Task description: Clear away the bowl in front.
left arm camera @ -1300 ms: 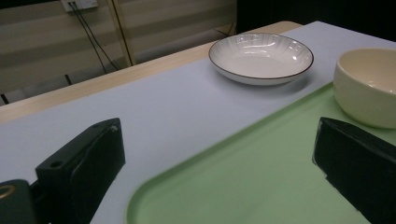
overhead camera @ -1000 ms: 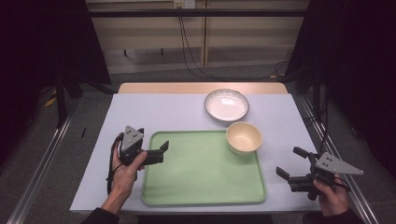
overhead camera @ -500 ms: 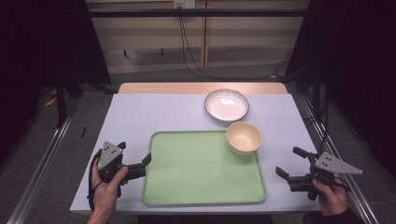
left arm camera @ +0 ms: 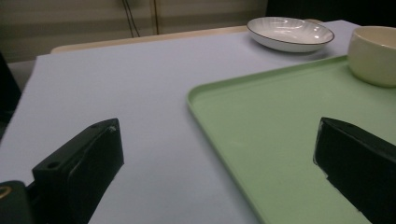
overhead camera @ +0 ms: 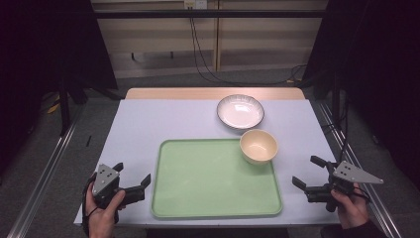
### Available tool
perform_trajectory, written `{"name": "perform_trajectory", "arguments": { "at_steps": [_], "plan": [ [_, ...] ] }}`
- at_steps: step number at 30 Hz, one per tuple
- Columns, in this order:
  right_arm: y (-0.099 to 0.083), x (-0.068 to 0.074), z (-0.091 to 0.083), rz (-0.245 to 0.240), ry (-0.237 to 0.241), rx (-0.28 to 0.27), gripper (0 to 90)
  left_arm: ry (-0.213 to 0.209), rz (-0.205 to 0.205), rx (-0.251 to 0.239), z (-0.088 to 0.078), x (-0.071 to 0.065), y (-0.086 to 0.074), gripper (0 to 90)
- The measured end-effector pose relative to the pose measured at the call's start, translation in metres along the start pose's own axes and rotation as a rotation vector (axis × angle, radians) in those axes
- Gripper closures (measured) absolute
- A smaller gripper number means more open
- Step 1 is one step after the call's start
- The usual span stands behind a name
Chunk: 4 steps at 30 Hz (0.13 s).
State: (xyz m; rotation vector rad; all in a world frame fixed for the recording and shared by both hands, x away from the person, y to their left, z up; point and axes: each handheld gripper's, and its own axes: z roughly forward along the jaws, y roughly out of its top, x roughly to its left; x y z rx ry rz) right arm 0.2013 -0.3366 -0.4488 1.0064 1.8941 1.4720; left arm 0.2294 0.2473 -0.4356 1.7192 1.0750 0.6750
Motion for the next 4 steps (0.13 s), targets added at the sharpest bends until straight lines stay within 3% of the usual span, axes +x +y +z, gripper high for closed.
{"name": "perform_trajectory", "arguments": {
  "at_steps": [2,4],
  "plan": [
    [-0.0006,-0.0016,0.0014,-0.007,-0.003,0.007,0.2,-0.001,-0.019,0.002,-0.0025,0.0008,-0.0009,1.7],
    [-0.0015,-0.0035,0.0041,-0.009,-0.012,0.029,0.2,-0.011,-0.002,-0.004,-0.0027,0.0007,-0.0008,1.7]
  ]
}}
